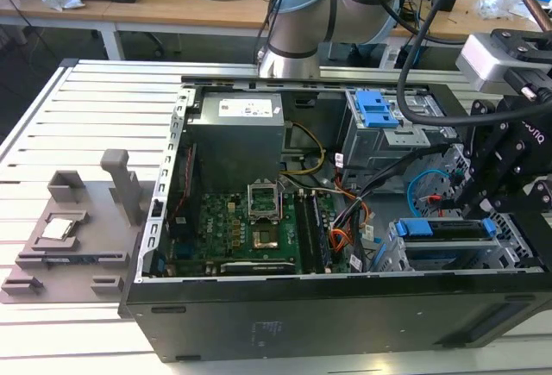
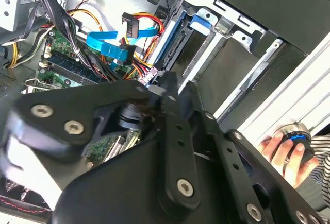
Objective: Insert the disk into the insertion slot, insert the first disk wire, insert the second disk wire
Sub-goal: 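Insert the first disk wire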
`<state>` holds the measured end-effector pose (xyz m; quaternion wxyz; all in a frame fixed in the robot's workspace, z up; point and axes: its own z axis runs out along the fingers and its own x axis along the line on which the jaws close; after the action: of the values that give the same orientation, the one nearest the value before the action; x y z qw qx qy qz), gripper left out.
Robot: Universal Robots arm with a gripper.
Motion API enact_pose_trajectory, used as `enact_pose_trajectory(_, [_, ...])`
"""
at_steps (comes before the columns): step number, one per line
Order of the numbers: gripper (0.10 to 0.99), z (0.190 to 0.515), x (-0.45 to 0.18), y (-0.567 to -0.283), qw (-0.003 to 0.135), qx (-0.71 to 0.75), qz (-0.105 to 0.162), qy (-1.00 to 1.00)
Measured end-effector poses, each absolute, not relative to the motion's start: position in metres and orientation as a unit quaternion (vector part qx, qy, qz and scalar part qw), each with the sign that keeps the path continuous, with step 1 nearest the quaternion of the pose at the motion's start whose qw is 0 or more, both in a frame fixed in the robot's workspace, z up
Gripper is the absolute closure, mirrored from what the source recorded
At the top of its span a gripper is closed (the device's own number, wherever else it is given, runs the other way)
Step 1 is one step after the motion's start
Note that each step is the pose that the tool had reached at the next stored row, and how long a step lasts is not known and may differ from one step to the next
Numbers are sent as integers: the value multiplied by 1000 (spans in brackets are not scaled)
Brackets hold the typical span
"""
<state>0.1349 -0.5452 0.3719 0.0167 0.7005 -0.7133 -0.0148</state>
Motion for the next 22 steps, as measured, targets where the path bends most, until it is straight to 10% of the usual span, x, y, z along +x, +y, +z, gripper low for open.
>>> enact_pose_trajectory(22, [725,383,135,-522,17,700,-15,-713])
